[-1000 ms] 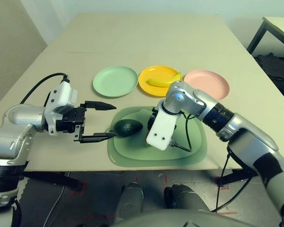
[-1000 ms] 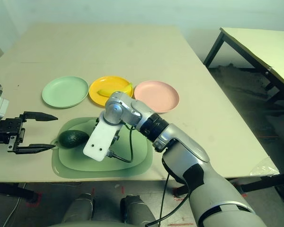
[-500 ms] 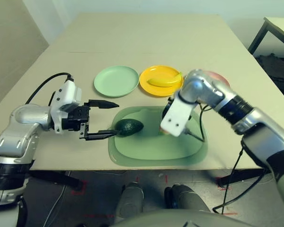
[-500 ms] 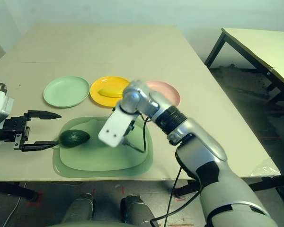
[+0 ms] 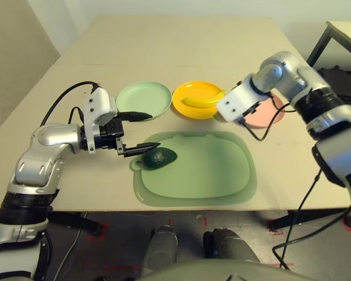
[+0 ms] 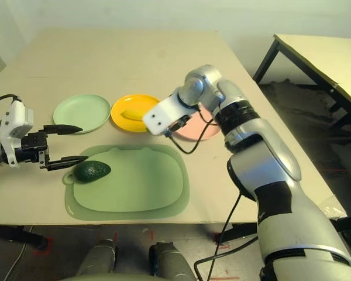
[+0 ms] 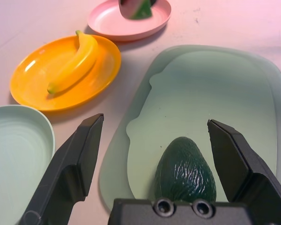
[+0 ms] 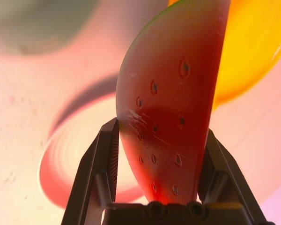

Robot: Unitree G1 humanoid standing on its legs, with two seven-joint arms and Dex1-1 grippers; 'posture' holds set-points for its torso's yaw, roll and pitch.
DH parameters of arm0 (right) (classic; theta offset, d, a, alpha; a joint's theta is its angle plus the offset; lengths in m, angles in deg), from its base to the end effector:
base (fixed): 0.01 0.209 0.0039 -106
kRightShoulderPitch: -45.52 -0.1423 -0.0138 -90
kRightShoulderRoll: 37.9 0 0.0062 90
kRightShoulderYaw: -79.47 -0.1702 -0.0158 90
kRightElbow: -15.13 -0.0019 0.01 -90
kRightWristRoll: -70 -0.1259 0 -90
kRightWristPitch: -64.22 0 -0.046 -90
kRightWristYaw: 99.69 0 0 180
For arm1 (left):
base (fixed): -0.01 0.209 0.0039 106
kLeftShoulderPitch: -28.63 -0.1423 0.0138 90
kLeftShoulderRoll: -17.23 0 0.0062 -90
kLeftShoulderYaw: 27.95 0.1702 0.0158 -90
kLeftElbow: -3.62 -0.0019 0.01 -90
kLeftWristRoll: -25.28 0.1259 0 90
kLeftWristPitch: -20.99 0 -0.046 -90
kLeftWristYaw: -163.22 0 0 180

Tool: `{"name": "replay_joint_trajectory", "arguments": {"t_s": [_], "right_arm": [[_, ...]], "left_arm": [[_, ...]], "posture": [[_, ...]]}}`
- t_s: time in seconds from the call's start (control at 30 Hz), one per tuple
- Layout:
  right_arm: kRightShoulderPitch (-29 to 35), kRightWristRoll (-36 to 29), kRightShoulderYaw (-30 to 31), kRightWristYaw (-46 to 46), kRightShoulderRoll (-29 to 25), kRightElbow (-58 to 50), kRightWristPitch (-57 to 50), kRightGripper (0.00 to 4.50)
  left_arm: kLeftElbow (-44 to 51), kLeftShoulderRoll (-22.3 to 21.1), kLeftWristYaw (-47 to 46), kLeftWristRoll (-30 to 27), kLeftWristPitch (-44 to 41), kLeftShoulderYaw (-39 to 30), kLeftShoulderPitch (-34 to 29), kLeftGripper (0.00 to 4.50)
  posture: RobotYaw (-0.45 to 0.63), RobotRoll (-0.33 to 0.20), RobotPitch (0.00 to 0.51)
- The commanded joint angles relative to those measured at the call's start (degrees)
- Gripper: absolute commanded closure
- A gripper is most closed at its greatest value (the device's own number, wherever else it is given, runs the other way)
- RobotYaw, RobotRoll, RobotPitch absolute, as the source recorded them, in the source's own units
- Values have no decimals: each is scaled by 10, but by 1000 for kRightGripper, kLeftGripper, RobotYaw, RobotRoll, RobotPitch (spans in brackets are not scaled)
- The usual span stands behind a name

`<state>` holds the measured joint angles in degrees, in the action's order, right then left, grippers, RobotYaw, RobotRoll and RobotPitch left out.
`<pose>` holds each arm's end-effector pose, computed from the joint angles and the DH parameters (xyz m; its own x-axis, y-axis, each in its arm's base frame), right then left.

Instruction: Place the fruits into color-matched plates.

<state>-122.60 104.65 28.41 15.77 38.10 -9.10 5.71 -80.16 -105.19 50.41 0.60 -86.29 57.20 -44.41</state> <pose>0.3460 -0.1551 0.2472 0.4470 0.2222 -0.8665 -0.6912 -0.5291 -0.4923 0.2266 0.2660 0.1917 0.4483 -0.8406 -0.3040 0.8850 0.3696 0.2831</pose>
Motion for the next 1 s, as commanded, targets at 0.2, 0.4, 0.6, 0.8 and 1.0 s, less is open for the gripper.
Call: {"name": "replay_joint_trajectory", "arguments": {"t_s": [0.2,0.4,0.6,0.8,1.0], "right_arm": [[-7,53,6,90,7,80,-12,2272],[4,79,10,141,11,101,-24,2272],[20,94,9,168,15,114,-38,2272],[30,105,9,183,18,120,-56,2272],[40,115,11,198,18,125,-72,2272]], "left_arm": [[3,-6,7,9,4,8,-6,0],[4,-8,9,9,6,5,-6,0],[4,-10,7,9,9,1,-5,0],[13,-18,5,7,11,-7,-17,0],[16,-26,2,5,10,-16,-26,0]], "posture": [[113,0,105],[121,0,111],[135,0,118],[152,0,116],[158,0,115]]}}
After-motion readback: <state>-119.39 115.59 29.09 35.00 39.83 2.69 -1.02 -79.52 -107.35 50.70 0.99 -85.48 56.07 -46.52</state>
